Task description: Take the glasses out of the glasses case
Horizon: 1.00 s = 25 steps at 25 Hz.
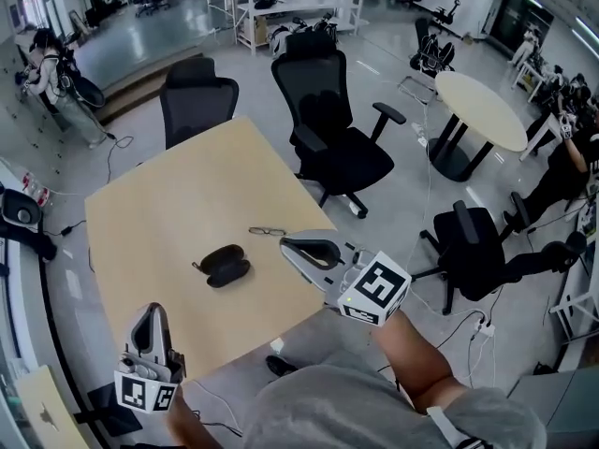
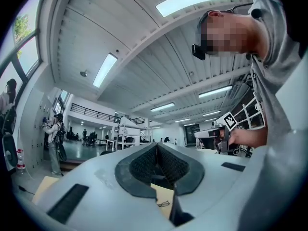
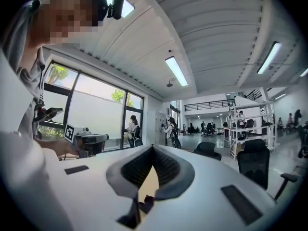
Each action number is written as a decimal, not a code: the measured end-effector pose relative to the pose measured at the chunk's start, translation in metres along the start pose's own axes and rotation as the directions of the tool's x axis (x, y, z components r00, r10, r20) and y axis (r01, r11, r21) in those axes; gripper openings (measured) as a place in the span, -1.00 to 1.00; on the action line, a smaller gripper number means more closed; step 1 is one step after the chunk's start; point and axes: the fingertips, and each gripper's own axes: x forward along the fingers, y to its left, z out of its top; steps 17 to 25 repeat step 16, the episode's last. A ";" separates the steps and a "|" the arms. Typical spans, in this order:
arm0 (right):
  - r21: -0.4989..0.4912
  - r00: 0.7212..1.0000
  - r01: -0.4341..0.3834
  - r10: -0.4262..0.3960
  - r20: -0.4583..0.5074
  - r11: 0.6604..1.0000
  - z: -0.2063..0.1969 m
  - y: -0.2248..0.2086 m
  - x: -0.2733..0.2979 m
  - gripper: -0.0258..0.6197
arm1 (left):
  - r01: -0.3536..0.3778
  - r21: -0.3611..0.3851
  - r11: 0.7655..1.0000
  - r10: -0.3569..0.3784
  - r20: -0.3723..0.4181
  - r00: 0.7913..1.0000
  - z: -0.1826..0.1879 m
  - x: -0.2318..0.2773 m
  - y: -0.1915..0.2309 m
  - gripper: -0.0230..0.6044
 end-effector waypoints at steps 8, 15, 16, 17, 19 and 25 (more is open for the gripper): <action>0.039 0.999 -0.010 0.008 0.034 0.999 -0.003 -0.004 -0.106 -0.90 | -0.007 -0.004 1.000 0.006 -0.056 0.998 -0.009 0.005 -0.097 -0.91; 0.061 0.999 0.051 -0.051 0.009 0.997 -0.020 -0.019 -0.267 -0.90 | 0.075 -0.031 0.997 -0.076 -0.033 0.997 -0.010 0.033 -0.245 -0.91; 0.058 0.998 0.065 -0.066 0.002 0.996 -0.022 -0.021 -0.294 -0.90 | 0.092 -0.039 0.995 -0.093 -0.022 0.995 -0.010 0.038 -0.268 -0.91; 0.058 0.998 0.065 -0.066 0.002 0.996 -0.022 -0.021 -0.294 -0.90 | 0.092 -0.039 0.995 -0.093 -0.022 0.995 -0.010 0.038 -0.268 -0.91; 0.058 0.998 0.065 -0.066 0.002 0.996 -0.022 -0.021 -0.294 -0.90 | 0.092 -0.039 0.995 -0.093 -0.022 0.995 -0.010 0.038 -0.268 -0.91; 0.058 0.998 0.065 -0.066 0.002 0.996 -0.022 -0.021 -0.294 -0.90 | 0.092 -0.039 0.995 -0.093 -0.022 0.995 -0.010 0.038 -0.268 -0.91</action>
